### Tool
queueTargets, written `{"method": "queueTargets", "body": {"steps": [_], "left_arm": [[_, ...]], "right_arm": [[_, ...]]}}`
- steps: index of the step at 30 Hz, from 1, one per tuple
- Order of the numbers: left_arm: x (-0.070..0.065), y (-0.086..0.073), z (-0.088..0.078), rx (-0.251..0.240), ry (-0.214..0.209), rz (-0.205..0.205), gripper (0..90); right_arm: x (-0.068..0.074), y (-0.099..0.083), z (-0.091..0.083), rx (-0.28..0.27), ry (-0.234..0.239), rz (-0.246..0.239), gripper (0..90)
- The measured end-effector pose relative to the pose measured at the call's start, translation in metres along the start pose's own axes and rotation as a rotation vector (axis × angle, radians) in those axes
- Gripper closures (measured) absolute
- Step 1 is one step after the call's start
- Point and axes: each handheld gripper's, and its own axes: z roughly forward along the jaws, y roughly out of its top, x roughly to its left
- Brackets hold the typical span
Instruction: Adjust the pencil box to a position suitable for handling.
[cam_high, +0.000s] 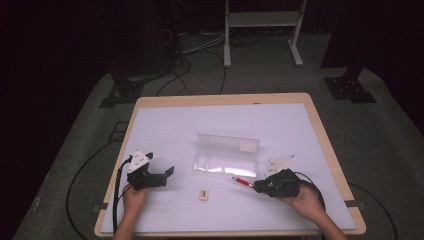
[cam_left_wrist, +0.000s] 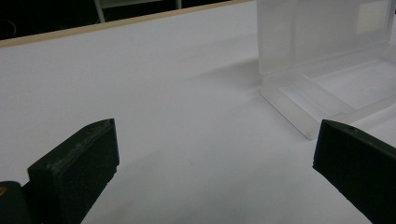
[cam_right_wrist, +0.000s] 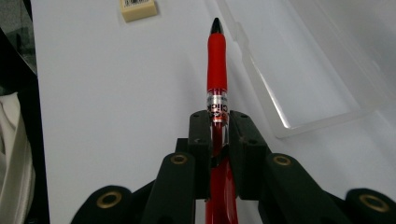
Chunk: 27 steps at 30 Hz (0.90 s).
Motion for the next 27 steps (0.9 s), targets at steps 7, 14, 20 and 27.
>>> {"method": "queueTargets", "body": {"steps": [7, 14, 20, 27], "left_arm": [[0.000, 0.000, 0.000, 0.001, 0.000, 0.000, 0.0], [0.000, 0.000, 0.000, 0.001, 0.000, 0.001, 0.0], [0.000, 0.000, 0.000, -0.001, -0.001, 0.000, 0.0], [0.000, 0.000, 0.000, -0.002, 0.000, 0.000, 0.0]], "right_arm": [[-0.003, 0.007, -0.009, -0.029, 0.003, 0.003, 79.2], [-0.003, 0.017, -0.014, -0.035, 0.002, -0.013, 79.2], [-0.004, 0.024, -0.015, -0.038, 0.003, -0.019, 79.2], [-0.005, 0.033, -0.016, -0.036, 0.008, -0.032, 79.1]]}}
